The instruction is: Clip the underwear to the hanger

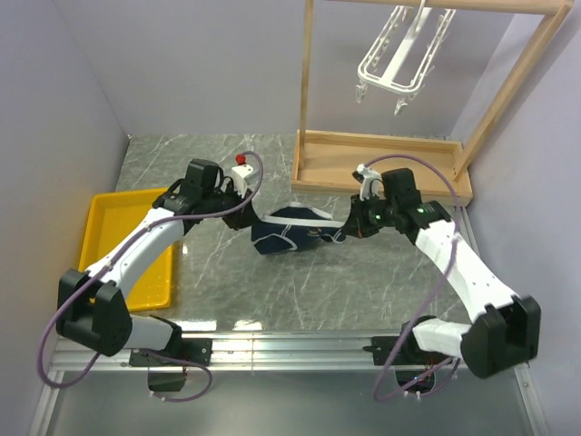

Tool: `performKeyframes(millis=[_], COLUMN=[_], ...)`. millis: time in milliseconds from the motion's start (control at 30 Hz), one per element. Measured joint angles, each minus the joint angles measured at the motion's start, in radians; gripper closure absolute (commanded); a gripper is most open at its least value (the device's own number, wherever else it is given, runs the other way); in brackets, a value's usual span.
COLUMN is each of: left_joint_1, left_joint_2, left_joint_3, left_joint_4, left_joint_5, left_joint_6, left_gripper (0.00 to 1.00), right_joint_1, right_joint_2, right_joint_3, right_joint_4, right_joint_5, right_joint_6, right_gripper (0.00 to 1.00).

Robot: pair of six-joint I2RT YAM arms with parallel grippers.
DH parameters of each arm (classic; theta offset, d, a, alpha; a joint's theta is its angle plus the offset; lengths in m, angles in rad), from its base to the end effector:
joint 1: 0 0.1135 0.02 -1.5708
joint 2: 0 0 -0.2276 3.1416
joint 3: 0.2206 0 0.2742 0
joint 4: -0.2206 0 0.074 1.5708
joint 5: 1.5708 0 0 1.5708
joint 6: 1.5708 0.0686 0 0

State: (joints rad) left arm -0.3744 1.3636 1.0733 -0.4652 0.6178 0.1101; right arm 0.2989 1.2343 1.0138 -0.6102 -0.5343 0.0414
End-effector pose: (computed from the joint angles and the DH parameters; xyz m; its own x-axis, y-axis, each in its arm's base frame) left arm 0.3031 -0.1618 0.2281 -0.5584 0.3157 -0.7672 0.7565 0.5733 -0.3148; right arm 0.2848 0.1243 0.2301 -0.7291 -0.1874 -0.6582 -0.5519 0.7297 0.4036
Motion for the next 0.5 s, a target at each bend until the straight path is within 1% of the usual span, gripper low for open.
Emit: performKeyframes(millis=[133, 233, 333, 433, 500], left_joint_1=[-0.035, -0.083, -0.121, -0.124, -0.117], left_joint_2=[-0.103, -0.175, -0.209, -0.195, -0.156], left_joint_3=[-0.03, -0.04, -0.049, -0.074, -0.095], left_joint_4=[0.018, 0.009, 0.011, 0.019, 0.033], left_joint_5=[0.059, 0.115, 0.164, 0.198, 0.202], left_joint_6=[-0.003, -0.001, -0.023, -0.076, -0.114], left_gripper=[1.0, 1.0, 1.0, 1.0, 1.0], right_joint_1=[-0.032, -0.067, -0.084, -0.085, -0.077], right_joint_2=[-0.139, -0.233, -0.314, -0.332, -0.301], right_joint_3=[-0.031, -0.039, -0.034, -0.032, -0.032], right_joint_4=[-0.088, -0.168, -0.227, -0.259, -0.259], right_joint_5=[0.1, 0.156, 0.187, 0.206, 0.22], right_joint_6=[-0.074, -0.134, -0.185, -0.217, -0.222], right_gripper=[1.0, 1.0, 1.0, 1.0, 1.0])
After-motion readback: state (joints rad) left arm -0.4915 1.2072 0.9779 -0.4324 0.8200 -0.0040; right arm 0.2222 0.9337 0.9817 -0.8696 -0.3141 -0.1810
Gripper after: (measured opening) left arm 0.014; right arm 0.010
